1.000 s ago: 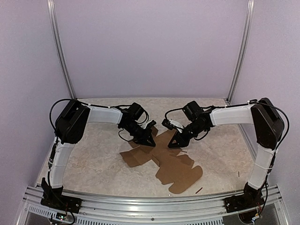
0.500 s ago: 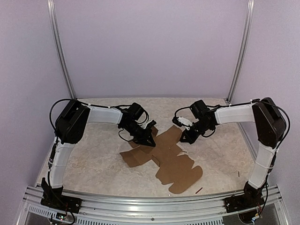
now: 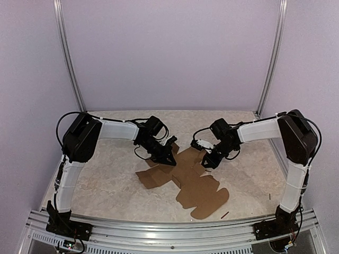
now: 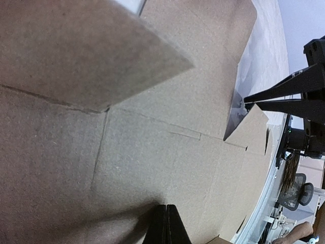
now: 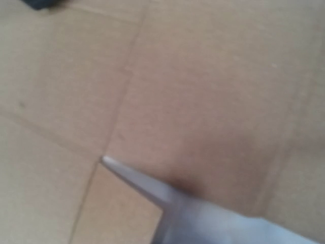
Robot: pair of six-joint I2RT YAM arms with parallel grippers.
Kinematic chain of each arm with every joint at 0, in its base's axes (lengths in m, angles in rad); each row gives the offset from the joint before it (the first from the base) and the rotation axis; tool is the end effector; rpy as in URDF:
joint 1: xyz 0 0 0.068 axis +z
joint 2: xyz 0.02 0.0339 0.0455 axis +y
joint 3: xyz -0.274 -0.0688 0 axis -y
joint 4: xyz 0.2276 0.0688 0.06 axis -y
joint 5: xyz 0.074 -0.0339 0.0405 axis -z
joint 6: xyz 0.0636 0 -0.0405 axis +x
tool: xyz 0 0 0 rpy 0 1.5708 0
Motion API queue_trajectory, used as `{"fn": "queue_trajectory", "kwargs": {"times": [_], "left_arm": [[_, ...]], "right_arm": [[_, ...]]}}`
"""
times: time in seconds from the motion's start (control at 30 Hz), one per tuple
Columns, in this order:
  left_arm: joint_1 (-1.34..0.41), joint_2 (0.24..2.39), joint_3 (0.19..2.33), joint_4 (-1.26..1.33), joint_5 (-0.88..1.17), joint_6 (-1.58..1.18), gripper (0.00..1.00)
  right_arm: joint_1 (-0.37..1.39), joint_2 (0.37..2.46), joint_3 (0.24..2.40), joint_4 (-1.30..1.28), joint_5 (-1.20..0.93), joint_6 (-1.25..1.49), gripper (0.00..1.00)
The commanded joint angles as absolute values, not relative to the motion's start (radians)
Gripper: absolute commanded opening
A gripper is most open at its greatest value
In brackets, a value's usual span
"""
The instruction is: Fold the paper box
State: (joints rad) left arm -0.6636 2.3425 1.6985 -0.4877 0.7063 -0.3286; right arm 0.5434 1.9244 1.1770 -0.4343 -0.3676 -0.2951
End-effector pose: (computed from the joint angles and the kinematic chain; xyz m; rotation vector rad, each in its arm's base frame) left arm 0.3536 -0.3289 0.1104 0.7045 2.7638 -1.2234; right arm 0.3076 0.2125 0.1365 -1.2098 2.4674 0.5736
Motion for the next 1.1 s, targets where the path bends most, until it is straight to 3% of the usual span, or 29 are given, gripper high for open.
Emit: {"fn": "queue_trajectory", "kwargs": {"times": [0.0,1.07], "left_arm": [[-0.680,2.395,1.686,-0.548,0.633,-0.319,0.00],[-0.683,2.403,1.680,-0.545,0.643,-0.330,0.00]], "right_arm": [[0.555,1.913,1.198,-0.473,-0.436,-0.293,0.03],[0.675,1.878,1.217,-0.476,-0.475,-0.296,0.03]]}}
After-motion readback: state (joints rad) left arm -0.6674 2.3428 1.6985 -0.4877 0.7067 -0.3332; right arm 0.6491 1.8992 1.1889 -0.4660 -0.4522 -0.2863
